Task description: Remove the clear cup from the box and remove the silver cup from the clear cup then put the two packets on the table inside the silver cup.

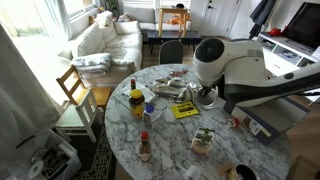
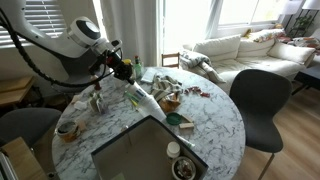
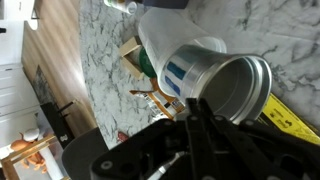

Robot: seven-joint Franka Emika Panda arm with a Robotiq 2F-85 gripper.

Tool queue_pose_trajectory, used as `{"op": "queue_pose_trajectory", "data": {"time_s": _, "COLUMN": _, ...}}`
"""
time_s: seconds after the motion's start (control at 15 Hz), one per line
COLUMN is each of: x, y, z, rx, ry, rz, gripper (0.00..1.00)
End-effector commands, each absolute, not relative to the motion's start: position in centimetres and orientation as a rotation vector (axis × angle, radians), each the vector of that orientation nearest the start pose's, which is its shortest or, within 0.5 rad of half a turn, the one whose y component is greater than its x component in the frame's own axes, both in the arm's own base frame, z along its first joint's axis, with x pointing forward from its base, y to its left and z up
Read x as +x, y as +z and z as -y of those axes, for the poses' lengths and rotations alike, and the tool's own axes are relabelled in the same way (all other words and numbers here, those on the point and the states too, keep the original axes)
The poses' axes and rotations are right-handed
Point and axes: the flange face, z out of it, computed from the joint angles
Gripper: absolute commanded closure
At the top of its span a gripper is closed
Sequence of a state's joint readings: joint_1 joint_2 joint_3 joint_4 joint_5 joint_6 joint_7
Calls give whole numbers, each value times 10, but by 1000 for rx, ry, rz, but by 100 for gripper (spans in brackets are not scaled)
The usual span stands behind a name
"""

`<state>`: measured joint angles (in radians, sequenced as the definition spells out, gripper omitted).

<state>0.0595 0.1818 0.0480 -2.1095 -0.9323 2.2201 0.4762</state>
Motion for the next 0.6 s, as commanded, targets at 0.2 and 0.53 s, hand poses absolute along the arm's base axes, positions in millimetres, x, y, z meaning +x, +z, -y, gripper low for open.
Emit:
{"op": "queue_pose_trajectory", "data": {"time_s": 0.2, "x": 558, "y": 338, "z": -9, "rx": 2776, "ry": 181, "rz": -254, "gripper": 99}}
{"op": "queue_pose_trajectory", "data": {"time_s": 0.53, "x": 560, "y": 328, "z": 8, "rx": 2886, "ry": 92, "rz": -170, "gripper": 95}}
